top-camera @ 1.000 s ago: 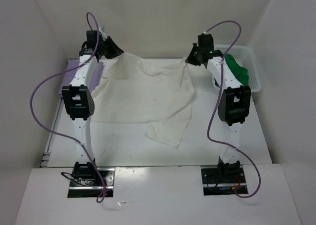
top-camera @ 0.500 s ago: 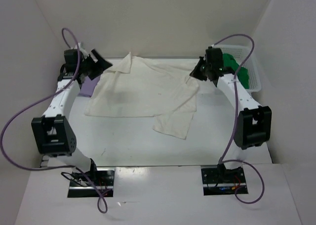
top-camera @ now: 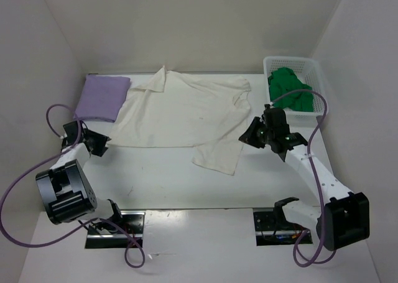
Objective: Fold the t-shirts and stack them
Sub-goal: Flatten out the tshirt
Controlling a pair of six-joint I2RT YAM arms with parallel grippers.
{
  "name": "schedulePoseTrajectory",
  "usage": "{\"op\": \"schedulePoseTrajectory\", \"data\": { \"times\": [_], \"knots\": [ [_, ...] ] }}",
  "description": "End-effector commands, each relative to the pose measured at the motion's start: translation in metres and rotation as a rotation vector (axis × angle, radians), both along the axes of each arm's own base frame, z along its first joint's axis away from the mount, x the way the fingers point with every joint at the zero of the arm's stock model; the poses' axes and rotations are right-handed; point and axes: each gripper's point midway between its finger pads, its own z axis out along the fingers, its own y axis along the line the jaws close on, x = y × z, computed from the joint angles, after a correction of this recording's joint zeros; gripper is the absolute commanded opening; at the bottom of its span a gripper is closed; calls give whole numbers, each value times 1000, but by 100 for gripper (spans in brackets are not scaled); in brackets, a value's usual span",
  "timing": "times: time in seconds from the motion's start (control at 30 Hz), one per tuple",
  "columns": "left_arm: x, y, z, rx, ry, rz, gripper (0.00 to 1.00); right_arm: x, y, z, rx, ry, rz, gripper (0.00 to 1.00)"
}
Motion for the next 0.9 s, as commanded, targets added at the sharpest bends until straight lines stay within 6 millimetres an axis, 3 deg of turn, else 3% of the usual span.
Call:
{"op": "schedulePoseTrajectory", "data": {
  "times": [0.0, 0.1, 0.33, 0.4, 0.43, 0.57, 0.67, 0.77, 0.87],
  "knots": [
    [17, 22, 9, 34, -83, 87, 53, -8, 7, 7, 63, -11, 5, 25],
    [18, 26, -13, 20, -11, 102, 54, -10, 7, 11, 74, -24, 0, 27],
    [31, 28, -33, -5, -1, 86, 55, -11, 6, 6, 78, -8, -20, 29],
    [38, 29, -35, -13, -14, 75, 49, -9, 5, 8, 79, -16, -35, 29],
    [38, 27, -35, -22, -18, 67, 37, -12, 4, 2, 85, 11, -48, 31],
    [41, 24, -18, -11, -83, 50, 11, -27, -7, -22, 105, 91, -171, 47],
    [42, 23, -1, 15, -103, 17, 0, -39, -17, -44, 113, 150, -269, 47],
    [40, 22, 13, 42, -124, 0, 0, -51, -32, -63, 76, 213, -370, 46],
    [42, 19, 26, 37, -164, -9, 0, -61, -34, -76, 68, 240, -434, 46]
  ]
}}
